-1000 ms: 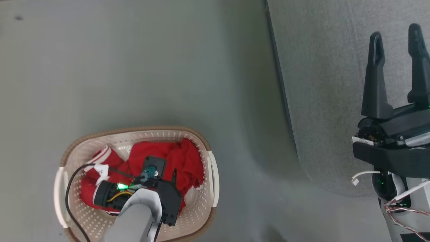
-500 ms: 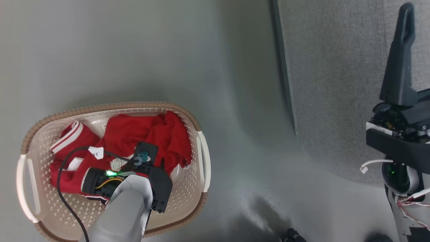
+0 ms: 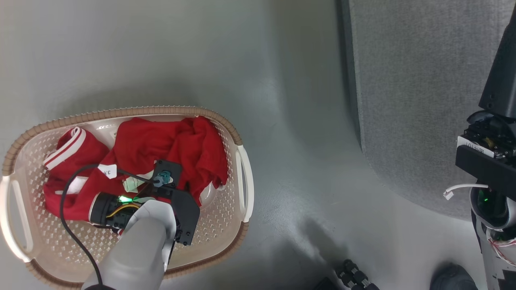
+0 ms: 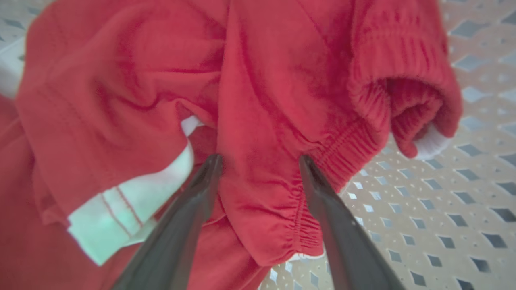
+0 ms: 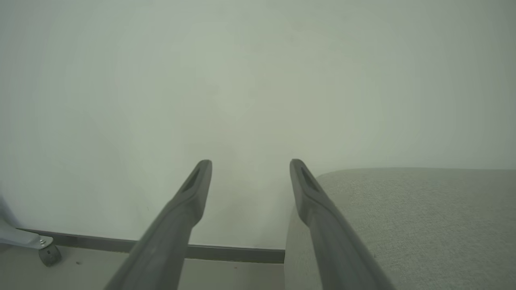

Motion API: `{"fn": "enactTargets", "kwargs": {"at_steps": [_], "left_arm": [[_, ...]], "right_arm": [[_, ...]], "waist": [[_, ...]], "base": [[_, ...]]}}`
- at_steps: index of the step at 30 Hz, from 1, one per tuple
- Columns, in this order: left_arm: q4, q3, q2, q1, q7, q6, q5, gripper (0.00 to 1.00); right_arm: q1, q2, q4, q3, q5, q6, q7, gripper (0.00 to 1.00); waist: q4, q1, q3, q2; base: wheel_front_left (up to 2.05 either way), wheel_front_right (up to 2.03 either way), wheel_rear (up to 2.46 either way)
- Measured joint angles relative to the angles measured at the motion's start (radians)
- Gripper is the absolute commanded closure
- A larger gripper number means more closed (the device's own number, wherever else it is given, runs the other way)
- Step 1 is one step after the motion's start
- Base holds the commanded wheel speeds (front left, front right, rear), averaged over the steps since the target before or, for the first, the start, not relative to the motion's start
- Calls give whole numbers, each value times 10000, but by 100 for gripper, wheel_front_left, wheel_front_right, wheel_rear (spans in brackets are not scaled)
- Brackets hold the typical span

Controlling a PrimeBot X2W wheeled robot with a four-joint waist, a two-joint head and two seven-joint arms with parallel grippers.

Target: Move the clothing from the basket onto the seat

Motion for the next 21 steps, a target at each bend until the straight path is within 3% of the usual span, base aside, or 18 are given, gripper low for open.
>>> {"fn": "enactTargets", "kwargs": {"at_steps": [10, 11, 12, 13, 14, 21], "left_arm": [[33, 17, -4, -35, 259, 6, -543, 0], [33, 12, -2, -35, 270, 6, -560, 31], [33, 4, -2, -35, 276, 6, -573, 72], [27, -6, -4, -35, 324, 6, -604, 96], [21, -10, -4, -36, 345, 6, -623, 100], [0, -69, -4, -52, 360, 6, -706, 100]], "right_arm": [[7, -111, -144, -8, -127, -73, 86, 0], [8, -127, -167, -6, -138, -73, 86, 0], [9, -134, -182, -6, -138, -73, 88, 0], [12, -140, -194, -6, -140, -73, 90, 0], [16, -151, -205, -8, -153, -73, 92, 0], [16, -184, -222, -21, -165, -75, 171, 0]], "waist": [[84, -2, 233, 0], [89, -1, 241, 0], [92, -1, 249, 0], [95, -1, 256, 0], [99, -2, 264, 0], [126, -2, 297, 0]], "base": [[0, 0, 0], [0, 0, 0], [0, 0, 0], [0, 0, 0], [0, 0, 0], [0, 0, 0]]}}
